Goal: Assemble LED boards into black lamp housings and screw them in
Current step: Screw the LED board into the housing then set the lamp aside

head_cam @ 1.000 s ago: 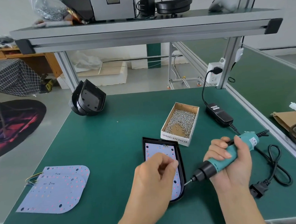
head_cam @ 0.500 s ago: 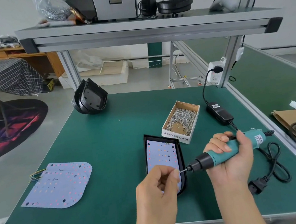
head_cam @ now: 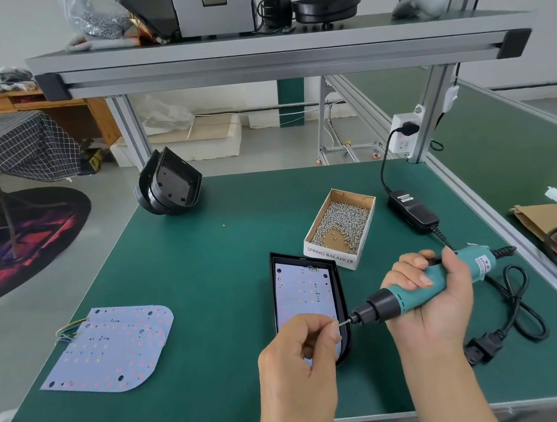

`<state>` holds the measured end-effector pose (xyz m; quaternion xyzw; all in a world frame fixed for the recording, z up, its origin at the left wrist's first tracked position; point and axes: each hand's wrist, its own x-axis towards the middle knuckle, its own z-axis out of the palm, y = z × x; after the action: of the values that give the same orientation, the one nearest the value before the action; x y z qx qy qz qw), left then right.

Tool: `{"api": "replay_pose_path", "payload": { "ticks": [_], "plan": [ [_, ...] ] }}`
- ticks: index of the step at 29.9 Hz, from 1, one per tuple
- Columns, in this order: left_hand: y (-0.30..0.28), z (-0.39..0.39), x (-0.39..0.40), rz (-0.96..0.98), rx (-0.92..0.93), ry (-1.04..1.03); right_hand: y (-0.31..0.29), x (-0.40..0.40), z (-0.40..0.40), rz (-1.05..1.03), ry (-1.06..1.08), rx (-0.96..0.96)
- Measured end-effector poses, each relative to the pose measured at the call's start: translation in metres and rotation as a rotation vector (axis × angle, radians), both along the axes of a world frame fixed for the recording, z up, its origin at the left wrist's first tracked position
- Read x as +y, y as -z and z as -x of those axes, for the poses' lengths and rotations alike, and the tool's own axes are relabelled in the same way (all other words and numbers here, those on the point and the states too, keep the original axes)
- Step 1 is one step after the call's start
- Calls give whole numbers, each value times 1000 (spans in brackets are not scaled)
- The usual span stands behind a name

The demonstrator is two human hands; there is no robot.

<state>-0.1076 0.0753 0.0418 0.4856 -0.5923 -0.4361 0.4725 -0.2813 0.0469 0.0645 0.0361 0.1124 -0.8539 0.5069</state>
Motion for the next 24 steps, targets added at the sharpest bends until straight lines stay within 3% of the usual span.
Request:
{"api": "replay_pose_path", "payload": {
  "ticks": [24],
  "plan": [
    [-2,5,-4,67,-64,-36,2,-10,-1,-13,22,9]
  ]
}}
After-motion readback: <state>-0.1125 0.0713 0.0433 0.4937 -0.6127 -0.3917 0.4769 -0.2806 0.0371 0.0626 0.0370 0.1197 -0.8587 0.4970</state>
